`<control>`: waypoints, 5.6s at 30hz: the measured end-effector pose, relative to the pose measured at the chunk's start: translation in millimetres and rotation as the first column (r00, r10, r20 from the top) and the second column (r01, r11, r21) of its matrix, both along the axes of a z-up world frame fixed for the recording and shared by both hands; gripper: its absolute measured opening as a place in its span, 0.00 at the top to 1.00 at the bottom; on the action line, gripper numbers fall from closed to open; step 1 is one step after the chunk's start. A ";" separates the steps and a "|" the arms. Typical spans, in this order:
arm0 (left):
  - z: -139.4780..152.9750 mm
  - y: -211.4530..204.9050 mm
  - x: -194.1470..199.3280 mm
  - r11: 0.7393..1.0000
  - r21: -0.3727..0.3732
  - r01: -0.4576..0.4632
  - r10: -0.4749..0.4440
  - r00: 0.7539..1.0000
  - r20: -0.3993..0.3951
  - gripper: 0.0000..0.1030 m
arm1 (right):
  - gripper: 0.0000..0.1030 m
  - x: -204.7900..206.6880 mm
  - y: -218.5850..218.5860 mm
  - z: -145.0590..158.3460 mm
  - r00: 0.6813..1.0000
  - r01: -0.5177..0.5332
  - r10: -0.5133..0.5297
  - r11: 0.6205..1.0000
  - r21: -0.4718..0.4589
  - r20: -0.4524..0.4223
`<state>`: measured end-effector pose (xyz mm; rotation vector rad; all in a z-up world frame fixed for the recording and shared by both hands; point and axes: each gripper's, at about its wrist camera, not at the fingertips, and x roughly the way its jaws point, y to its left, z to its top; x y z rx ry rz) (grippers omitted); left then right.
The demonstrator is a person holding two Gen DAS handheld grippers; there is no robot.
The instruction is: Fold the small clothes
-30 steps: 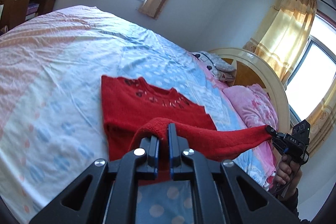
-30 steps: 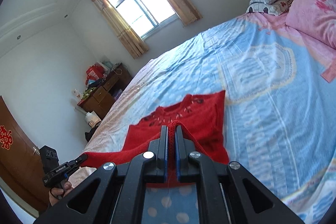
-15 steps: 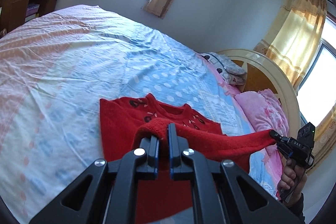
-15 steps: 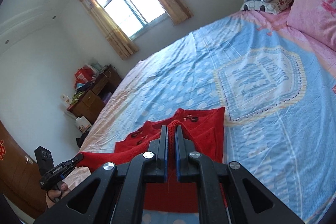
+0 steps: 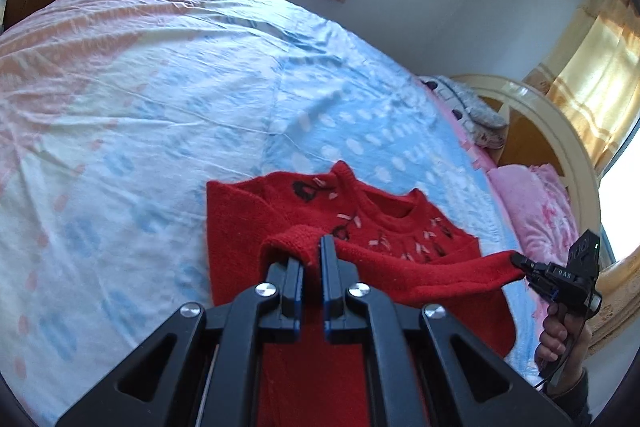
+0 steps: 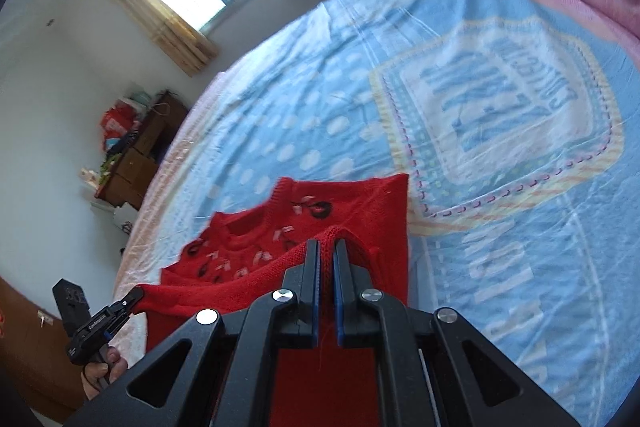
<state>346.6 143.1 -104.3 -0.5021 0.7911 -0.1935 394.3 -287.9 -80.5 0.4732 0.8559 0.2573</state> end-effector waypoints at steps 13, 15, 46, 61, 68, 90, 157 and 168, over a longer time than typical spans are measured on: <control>7.9 15.6 -10.5 0.969 0.193 -0.156 0.148 0.987 0.054 0.32 | 0.45 47.4 -11.3 -16.7 0.995 0.101 -0.101 0.995 -0.004 0.012; 10.9 16.1 -20.9 0.954 0.257 -0.155 0.143 0.987 0.067 0.31 | 0.46 34.9 -5.8 -14.7 0.997 0.075 -0.074 0.993 -0.088 0.018; -7.7 -9.5 -60.9 0.862 0.462 -0.206 0.202 0.978 0.059 0.17 | 0.34 -39.6 13.1 -42.1 0.997 -0.058 0.045 0.964 -0.258 -0.057; -30.1 -33.6 -88.3 0.866 0.468 -0.177 0.187 0.982 0.025 0.16 | 0.92 -108.3 25.0 -55.3 0.980 -0.197 0.178 0.934 -0.300 -0.089; -21.8 -38.3 -103.8 0.891 0.415 -0.182 0.167 0.983 0.072 0.16 | 0.92 -114.7 20.0 -61.7 0.983 -0.182 0.173 0.936 -0.300 -0.058; -54.2 -28.2 -110.4 0.895 0.410 -0.177 0.194 0.981 0.000 0.09 | 0.56 -92.3 108.1 -54.7 0.968 -0.247 0.251 0.914 -0.322 -0.031; -31.8 38.6 -136.1 0.930 0.282 -0.237 0.234 0.971 0.046 0.00 | 0.41 -190.7 258.5 -61.3 0.783 -0.312 0.588 0.653 -0.690 0.202; -17.8 44.8 -106.7 0.955 0.227 -0.192 0.185 0.981 0.049 0.00 | 0.41 -203.1 310.3 -69.5 0.696 -0.293 0.686 0.539 -0.790 0.210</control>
